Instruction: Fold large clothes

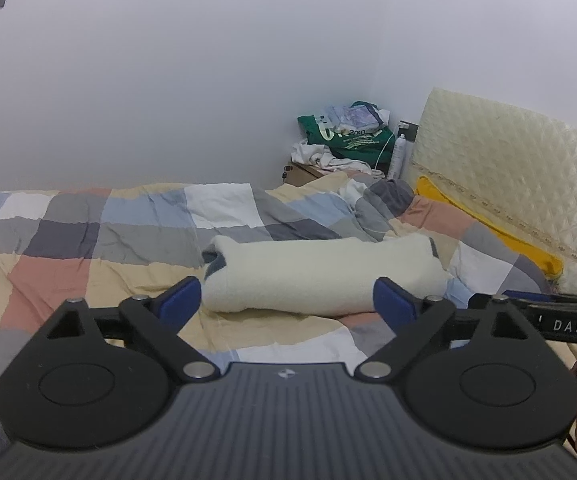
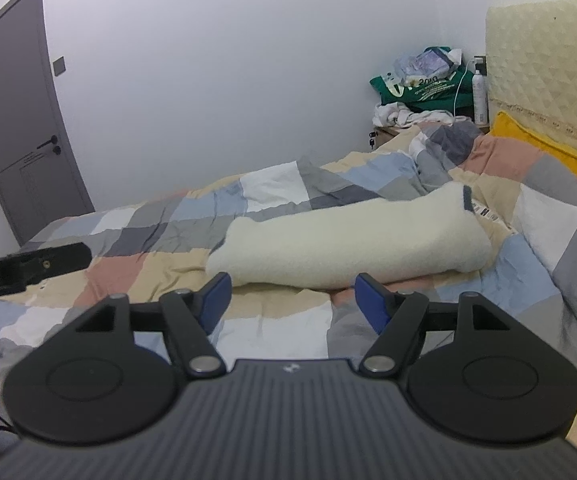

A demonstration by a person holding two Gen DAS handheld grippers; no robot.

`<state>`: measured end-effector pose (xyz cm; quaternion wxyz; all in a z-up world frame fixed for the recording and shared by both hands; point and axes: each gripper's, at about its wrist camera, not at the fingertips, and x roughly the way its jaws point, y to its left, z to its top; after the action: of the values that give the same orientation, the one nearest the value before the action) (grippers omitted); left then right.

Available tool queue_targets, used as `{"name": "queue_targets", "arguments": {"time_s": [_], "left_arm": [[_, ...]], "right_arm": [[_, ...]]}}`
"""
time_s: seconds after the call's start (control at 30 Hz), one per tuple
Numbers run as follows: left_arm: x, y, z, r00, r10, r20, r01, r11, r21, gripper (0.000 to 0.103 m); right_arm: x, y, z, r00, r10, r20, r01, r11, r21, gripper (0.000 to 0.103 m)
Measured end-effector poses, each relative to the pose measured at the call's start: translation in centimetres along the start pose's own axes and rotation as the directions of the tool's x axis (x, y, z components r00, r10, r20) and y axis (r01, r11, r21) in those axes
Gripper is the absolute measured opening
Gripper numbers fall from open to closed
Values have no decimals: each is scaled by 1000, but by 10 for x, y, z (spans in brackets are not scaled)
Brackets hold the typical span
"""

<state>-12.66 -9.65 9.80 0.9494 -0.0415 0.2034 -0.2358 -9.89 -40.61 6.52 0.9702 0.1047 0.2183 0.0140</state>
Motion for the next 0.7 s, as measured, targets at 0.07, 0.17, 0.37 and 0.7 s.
{"name": "queue_targets", "arguments": {"time_s": [0.07,0.17,0.37,0.7], "left_arm": [[0,0,1,1000,2,-4,-2,1000,3,100],[-1,-3,2,1000,10,-5,-10,1000,9,102],[-2,-2,3,1000,19,-5,-19,1000,8,103],[-5,-4,4,999,39,-6,-39,999,3,103]], "right_arm": [[0,0,1,1000,-16,3,16,1000,-7,76],[-1,-1,3,1000,-24,18,24,1000,-15,90],[-3,-5,5,998,-47,31,47,999,5,103],[-2,0,3,998,-54,25,55,998,-7,103]]}}
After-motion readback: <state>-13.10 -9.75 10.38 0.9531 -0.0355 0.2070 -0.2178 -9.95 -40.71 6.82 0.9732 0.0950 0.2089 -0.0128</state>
